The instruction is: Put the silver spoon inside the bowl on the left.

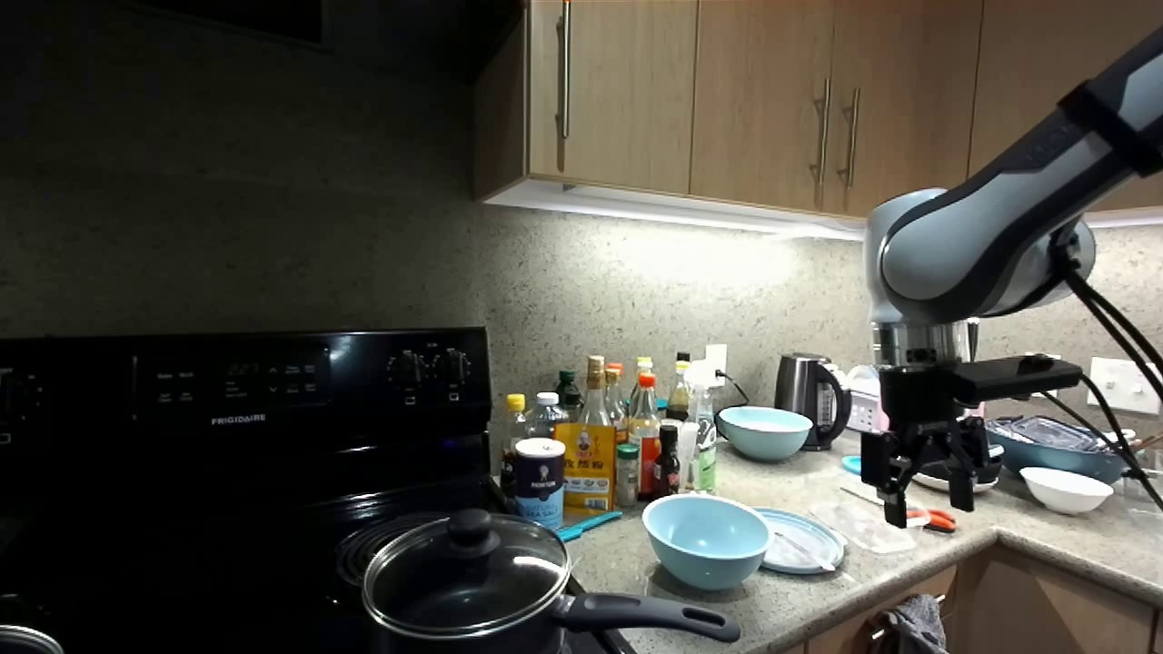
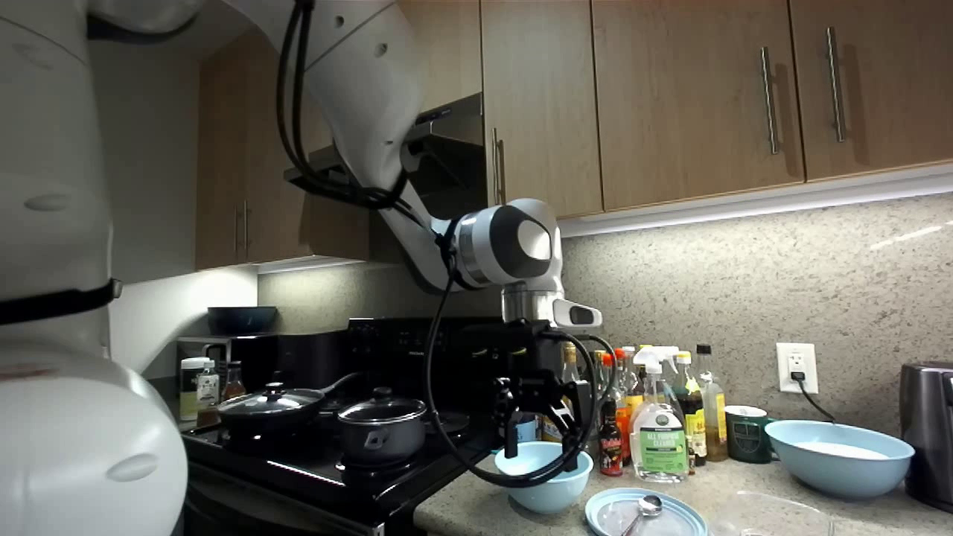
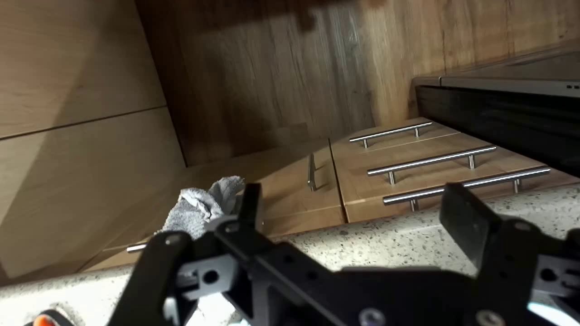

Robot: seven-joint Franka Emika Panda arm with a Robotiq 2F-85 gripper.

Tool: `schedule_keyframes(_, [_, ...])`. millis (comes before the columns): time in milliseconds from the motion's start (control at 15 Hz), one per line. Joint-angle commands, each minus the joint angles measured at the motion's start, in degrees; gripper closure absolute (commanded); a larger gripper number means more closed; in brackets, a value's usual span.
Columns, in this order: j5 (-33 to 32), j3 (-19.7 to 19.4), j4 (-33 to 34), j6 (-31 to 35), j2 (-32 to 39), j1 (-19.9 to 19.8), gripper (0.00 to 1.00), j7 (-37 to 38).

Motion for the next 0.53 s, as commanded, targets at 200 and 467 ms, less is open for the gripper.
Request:
schedule_keyframes(200, [1.6,-0.7,2.4,-0.1,3.6,-0.8,0.00,-1.4])
schedule_keyframes(467, [1.8,-1.1,6.4,-0.6,7.7,-1.2,0.00,-2.4])
